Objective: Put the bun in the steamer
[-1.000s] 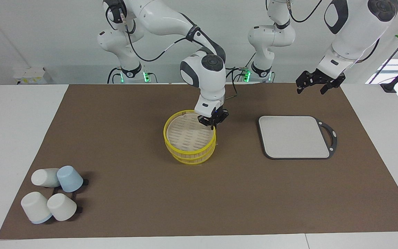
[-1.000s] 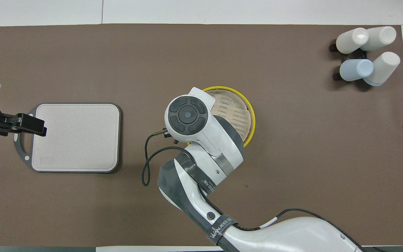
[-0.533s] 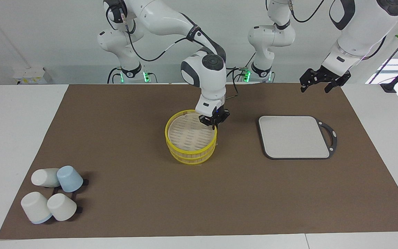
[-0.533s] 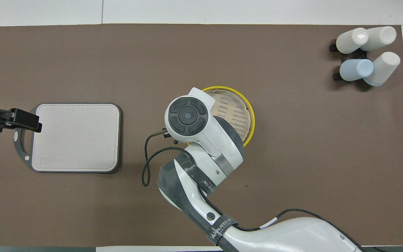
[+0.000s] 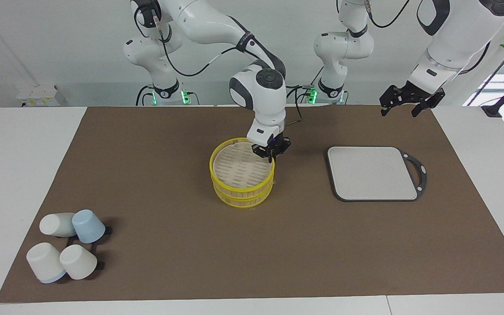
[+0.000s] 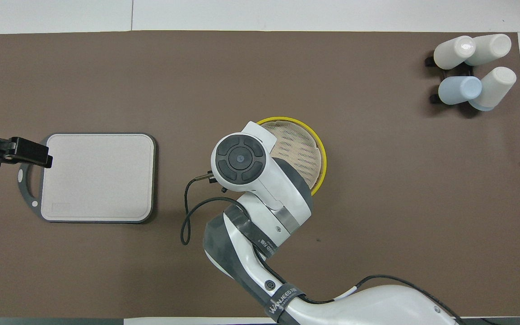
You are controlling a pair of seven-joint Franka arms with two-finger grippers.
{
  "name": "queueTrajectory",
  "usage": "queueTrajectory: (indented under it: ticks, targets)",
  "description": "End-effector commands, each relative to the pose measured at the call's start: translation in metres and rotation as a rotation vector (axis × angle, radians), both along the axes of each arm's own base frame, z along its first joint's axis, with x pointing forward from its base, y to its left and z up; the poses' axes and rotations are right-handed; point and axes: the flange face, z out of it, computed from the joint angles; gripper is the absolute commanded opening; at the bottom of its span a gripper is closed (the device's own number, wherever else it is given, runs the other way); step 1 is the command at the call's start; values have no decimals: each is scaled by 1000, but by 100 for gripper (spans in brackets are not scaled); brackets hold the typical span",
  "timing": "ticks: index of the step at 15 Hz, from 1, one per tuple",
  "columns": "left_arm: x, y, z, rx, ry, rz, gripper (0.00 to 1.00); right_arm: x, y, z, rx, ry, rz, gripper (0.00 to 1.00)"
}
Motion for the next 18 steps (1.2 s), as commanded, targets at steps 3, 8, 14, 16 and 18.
queueTrajectory:
  ticks: [3, 8, 14, 16, 18]
  targets:
    - [0, -2, 5, 7, -12, -20, 100, 10, -1, 33, 43, -35, -36, 100]
    - [3, -2, 5, 8, -28, -23, 100, 77, -128, 113, -54, 34, -184, 100]
    - [4, 2, 5, 7, -39, -14, 100, 39, -313, 215, -111, 162, -158, 100]
    - [4, 3, 5, 7, -40, -12, 100, 5, -344, 232, -107, 159, -100, 100]
    - [4, 4, 5, 7, -40, -10, 100, -8, -365, 229, -104, 158, -98, 100]
